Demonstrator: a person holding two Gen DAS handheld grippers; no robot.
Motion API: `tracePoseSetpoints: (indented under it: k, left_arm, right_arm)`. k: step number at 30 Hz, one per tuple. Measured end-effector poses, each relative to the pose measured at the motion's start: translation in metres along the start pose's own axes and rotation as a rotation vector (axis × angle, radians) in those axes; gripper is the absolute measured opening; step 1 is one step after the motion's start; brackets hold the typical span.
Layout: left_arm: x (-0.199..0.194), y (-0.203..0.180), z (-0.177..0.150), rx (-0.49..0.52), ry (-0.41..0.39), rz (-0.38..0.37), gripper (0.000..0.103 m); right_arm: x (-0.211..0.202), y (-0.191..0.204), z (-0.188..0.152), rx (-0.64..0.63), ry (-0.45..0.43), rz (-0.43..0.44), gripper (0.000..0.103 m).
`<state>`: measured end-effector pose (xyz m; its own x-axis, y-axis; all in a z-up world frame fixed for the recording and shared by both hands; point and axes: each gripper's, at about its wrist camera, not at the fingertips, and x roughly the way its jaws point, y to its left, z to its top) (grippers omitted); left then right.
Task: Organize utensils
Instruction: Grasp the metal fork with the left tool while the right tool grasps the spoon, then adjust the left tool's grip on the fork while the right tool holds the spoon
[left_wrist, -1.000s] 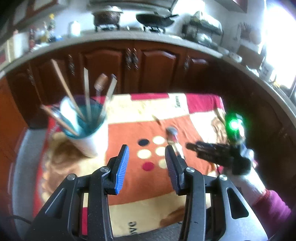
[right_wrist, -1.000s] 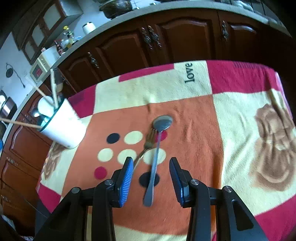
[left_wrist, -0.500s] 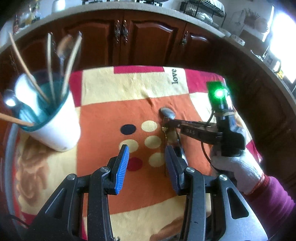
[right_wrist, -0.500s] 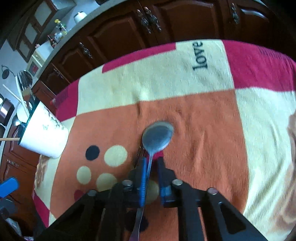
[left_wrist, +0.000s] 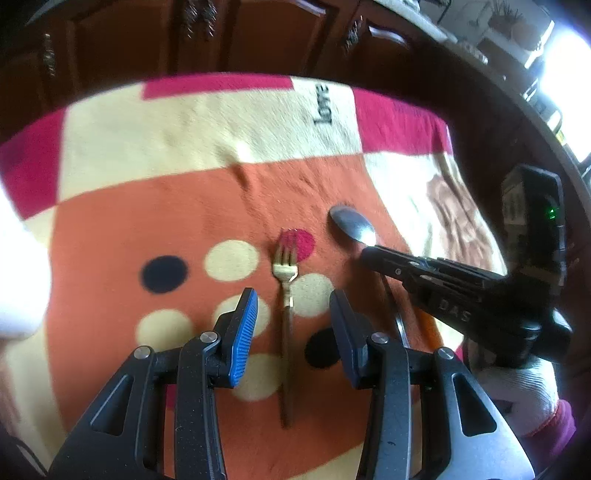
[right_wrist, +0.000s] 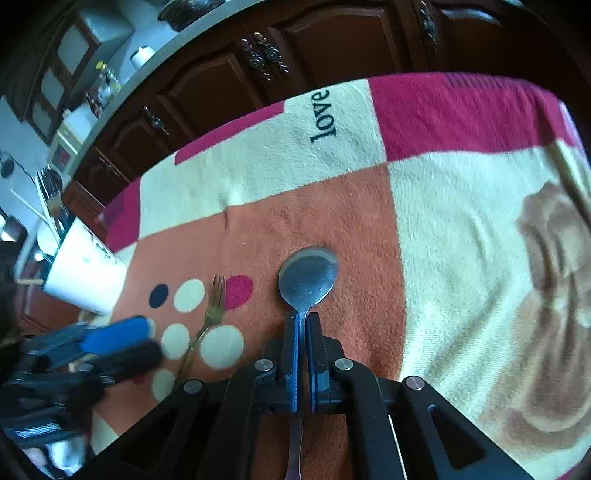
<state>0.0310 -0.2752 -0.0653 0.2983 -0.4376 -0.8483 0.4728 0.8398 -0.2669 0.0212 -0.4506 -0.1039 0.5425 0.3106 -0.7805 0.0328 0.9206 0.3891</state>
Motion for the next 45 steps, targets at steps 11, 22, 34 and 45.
tracePoseSetpoints:
  k: [11,22,34,45]
  left_arm:
    - [0.031,0.007,0.01,-0.019,0.044,-0.032,0.004]
    - [-0.023,0.018,0.0,-0.036,-0.051,-0.062,0.004]
    - [-0.083,0.029,-0.018,-0.039,-0.145,-0.036,0.004]
    - [-0.034,0.058,-0.052,-0.164,0.013,0.042,0.004]
  right_arm:
    - [0.01,-0.027,0.015,0.166,-0.071,0.219,0.031]
    - [-0.018,-0.005,0.018,0.084,-0.096,0.232,0.003]
    - [-0.048,0.04,0.01,-0.038,-0.107,0.154,0.002]
    - [-0.01,0.041,-0.006,-0.015,-0.001,0.109,0.027]
